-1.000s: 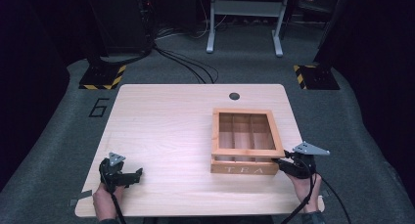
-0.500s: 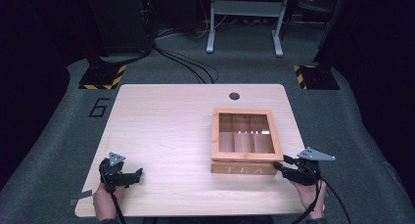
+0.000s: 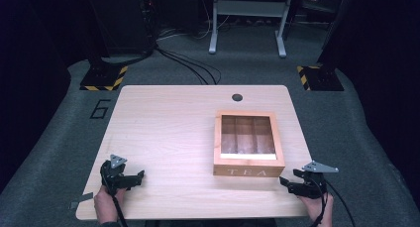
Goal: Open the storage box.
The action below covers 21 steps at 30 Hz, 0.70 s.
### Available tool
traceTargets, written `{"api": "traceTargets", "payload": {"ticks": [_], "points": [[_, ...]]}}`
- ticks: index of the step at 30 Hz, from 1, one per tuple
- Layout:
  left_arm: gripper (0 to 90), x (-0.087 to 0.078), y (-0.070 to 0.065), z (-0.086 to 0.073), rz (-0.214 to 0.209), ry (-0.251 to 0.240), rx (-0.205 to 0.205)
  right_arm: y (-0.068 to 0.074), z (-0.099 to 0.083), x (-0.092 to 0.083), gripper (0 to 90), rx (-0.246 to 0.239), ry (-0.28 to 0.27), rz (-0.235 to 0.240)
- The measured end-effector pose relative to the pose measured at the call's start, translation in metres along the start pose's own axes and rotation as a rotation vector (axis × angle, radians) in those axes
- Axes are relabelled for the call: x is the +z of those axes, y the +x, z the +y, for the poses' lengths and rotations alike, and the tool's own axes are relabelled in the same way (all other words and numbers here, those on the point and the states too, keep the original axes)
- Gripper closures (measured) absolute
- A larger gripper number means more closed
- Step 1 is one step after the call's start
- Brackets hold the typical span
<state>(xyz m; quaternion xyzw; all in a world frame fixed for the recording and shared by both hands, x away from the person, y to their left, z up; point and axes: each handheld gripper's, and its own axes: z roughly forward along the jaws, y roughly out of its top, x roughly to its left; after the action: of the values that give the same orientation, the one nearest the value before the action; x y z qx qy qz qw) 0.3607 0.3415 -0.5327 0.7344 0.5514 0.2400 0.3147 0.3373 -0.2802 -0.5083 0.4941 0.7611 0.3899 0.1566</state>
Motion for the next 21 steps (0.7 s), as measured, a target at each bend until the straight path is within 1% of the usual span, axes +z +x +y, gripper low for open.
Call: {"api": "traceTargets", "payload": {"ticks": [2, 3, 4, 9, 10, 11, 12, 13, 18, 19, 21], "points": [[0.4, 0.000, 0.000, 0.000, 0.000, -0.001, 0.001, -0.002, -0.002, 0.001, 25.4, -0.005, 0.010, -0.008], [0.4, 0.000, 0.000, 0.000, 0.000, -0.001, 0.001, -0.006, -0.008, 0.003, 22.3, -0.013, 0.030, -0.044], [0.4, 0.000, 0.000, 0.000, 0.000, 0.001, -0.001, -0.008, -0.010, 0.004, 21.4, -0.005, 0.035, -0.045], [0.4, 0.000, 0.000, 0.000, 0.000, -0.001, 0.001, -0.015, -0.013, 0.007, 17.1, -0.048, 0.038, -0.106], [0.4, 0.000, 0.000, 0.000, 0.000, -0.001, 0.001, -0.016, -0.013, 0.008, 15.8, -0.070, 0.047, -0.117], [0.4, 0.000, 0.000, 0.000, 0.000, -0.001, 0.001, -0.017, -0.014, 0.010, 13.2, -0.085, 0.033, -0.126], [0.4, 0.000, 0.000, 0.000, 0.000, -0.001, 0.002, -0.018, -0.014, 0.011, 13.0, -0.081, 0.025, -0.126], [0.4, 0.000, 0.000, 0.000, 0.000, 0.000, 0.001, -0.019, -0.014, 0.011, 12.8, -0.088, 0.024, -0.125], [0.4, 0.000, 0.000, 0.000, 0.000, -0.003, 0.000, -0.024, -0.011, 0.015, 6.9, -0.081, 0.033, -0.121], [0.4, 0.000, 0.000, 0.000, 0.000, -0.001, 0.002, -0.024, -0.010, 0.015, 6.4, -0.080, 0.041, -0.124], [0.4, 0.000, 0.000, 0.000, 0.001, -0.001, 0.002, -0.024, -0.010, 0.015, 6.4, -0.079, 0.040, -0.124]]}}
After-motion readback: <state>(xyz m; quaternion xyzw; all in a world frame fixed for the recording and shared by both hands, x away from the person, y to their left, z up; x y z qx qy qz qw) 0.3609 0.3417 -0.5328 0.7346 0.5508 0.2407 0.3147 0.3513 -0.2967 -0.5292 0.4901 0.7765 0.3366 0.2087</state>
